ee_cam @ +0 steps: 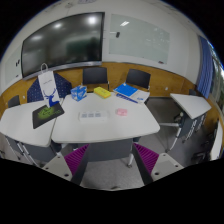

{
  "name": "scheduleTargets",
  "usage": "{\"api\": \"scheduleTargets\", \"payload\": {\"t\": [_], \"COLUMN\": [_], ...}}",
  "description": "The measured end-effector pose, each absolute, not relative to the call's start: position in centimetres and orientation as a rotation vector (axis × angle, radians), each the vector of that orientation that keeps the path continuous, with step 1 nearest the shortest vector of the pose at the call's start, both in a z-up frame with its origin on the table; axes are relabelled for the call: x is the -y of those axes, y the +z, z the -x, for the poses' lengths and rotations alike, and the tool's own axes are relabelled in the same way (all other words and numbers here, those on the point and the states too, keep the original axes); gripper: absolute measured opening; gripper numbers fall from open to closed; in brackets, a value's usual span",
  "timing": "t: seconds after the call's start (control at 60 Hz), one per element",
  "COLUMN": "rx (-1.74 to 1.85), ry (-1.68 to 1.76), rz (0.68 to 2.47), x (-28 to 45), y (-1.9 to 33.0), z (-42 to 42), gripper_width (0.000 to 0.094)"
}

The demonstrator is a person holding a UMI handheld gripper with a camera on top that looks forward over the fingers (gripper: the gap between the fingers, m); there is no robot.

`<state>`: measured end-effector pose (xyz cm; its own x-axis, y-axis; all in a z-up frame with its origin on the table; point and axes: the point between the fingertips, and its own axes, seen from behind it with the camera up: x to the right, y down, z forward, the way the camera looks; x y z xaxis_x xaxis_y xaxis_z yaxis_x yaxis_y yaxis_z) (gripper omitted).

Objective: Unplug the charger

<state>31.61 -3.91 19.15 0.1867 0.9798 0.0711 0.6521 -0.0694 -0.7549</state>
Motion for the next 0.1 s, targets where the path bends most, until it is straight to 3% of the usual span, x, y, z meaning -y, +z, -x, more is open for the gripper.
{"api": "scheduleTargets", "payload": {"t": [0.1], "rx": [1.537], "ry": [0.635], "rz": [1.809], "x": [4.64], "y": [19.01], "z": [-31.93], "gripper_width": [0.0856]}}
